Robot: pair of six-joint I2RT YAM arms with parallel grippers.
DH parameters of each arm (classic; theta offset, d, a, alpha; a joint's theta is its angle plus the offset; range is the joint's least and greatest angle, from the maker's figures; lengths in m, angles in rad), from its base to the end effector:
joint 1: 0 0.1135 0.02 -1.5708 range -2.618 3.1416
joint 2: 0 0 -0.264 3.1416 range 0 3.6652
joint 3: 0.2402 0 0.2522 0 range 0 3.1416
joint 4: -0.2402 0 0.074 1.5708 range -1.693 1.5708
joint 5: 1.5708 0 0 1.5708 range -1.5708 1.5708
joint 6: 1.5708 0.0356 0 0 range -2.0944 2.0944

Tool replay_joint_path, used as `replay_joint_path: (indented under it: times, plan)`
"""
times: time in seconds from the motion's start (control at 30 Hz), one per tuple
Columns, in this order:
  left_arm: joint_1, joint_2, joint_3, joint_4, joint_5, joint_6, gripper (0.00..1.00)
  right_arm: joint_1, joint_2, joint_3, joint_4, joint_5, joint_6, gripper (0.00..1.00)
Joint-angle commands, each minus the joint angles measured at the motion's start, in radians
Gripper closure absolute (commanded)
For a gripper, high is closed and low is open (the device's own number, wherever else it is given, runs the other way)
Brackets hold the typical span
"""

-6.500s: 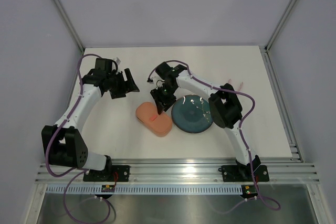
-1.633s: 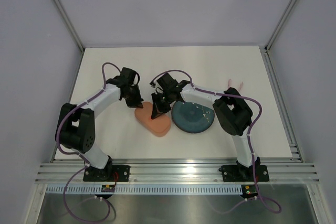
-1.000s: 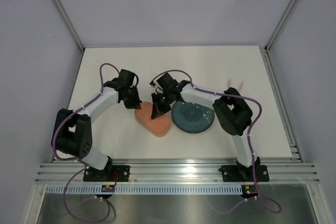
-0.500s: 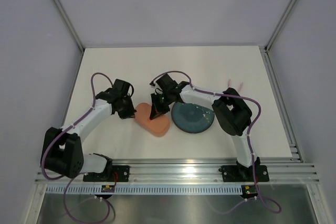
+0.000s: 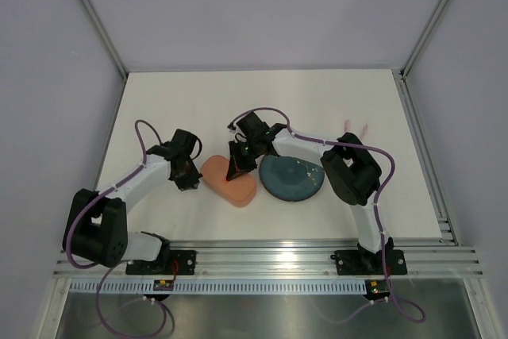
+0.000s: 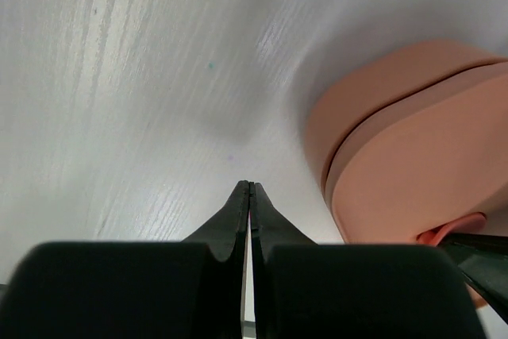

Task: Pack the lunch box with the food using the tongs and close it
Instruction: Close the box lid on the packing box.

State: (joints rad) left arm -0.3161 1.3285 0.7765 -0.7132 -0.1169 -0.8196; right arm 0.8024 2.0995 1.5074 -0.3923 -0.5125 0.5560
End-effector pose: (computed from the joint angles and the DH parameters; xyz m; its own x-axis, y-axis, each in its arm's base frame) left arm 0.2195 -0.0674 0.1881 -0.8199 -0.4955 -0.2866 -0.4745 0.8684 -0.1440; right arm 0.2988 0.3343 0.1670 -0.9220 -0.2920 -0.2544 -0.3869 0.6648 0.6390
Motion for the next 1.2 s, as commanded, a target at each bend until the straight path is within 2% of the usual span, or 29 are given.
replay_joint_path:
  times: [0.0, 0.27, 0.47, 0.97, 1.17]
  plan:
    - [0.003, 0.056, -0.006, 0.101, 0.002, -0.027, 1.0, 0.004, 0.063, -0.056, -0.071, 0.167, -0.025, 1.0]
    - [0.005, 0.181, 0.012, 0.282, 0.074, -0.018, 1.0, 0.003, 0.062, -0.053, -0.092, 0.213, 0.008, 1.0]
    - [0.003, 0.25, 0.085, 0.34, 0.102, -0.004, 1.0, 0.003, 0.054, -0.058, -0.102, 0.249, 0.071, 1.0]
    - [0.028, 0.362, 0.309, 0.379, 0.105, 0.065, 1.0, 0.001, 0.113, 0.005, -0.028, 0.264, 0.369, 1.0]
    - [0.058, 0.393, 0.415, 0.334, 0.129, 0.108, 1.0, 0.001, 0.165, 0.069, 0.006, 0.252, 0.47, 1.0]
